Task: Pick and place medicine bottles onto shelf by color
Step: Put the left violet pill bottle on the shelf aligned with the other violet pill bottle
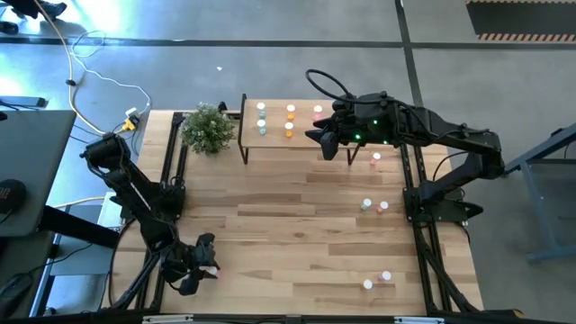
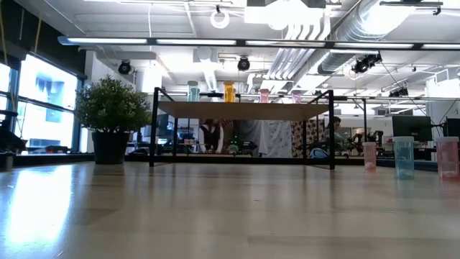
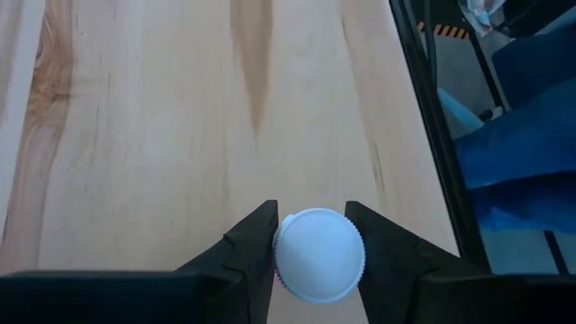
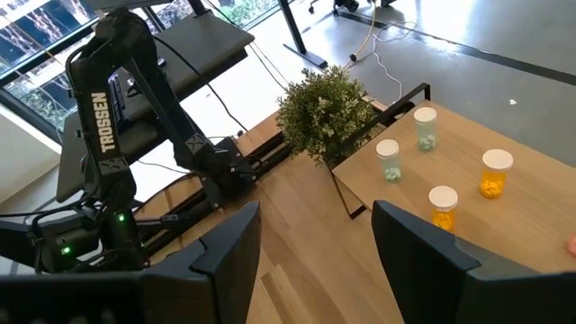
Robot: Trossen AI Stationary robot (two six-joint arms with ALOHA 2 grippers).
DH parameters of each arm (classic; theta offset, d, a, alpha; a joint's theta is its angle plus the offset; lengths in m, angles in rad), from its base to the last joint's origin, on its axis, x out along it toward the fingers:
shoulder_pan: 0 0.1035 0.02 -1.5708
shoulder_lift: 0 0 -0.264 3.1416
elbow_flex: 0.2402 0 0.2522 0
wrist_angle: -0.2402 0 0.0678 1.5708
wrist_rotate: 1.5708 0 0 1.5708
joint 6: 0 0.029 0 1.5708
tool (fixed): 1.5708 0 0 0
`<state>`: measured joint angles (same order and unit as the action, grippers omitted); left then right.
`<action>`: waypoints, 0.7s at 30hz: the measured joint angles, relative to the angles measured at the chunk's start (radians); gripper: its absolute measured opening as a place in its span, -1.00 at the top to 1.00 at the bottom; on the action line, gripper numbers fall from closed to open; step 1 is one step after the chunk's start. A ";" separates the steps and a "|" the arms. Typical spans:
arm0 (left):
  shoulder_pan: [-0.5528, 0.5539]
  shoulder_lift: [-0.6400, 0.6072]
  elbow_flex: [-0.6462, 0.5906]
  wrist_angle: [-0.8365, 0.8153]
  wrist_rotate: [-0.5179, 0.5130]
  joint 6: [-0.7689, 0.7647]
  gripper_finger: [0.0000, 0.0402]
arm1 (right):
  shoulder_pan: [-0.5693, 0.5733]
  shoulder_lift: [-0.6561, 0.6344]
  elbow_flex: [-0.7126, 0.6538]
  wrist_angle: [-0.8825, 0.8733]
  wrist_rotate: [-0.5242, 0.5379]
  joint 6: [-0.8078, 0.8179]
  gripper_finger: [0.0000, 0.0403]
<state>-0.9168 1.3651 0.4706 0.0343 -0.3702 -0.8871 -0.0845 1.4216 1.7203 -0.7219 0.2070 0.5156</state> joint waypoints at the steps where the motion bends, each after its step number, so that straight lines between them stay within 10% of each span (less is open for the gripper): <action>1: 0.000 0.000 0.000 0.003 0.000 0.000 0.41 | 0.000 0.000 0.000 0.000 0.000 0.000 -0.01; 21: 0.299 -0.258 0.000 0.044 -0.015 0.269 0.42 | 0.052 0.005 0.000 -0.094 -0.062 0.061 -0.01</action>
<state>-0.6182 1.1067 0.4710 0.0788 -0.3852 -0.6183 -0.0328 1.4263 1.7199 -0.8163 0.1455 0.5762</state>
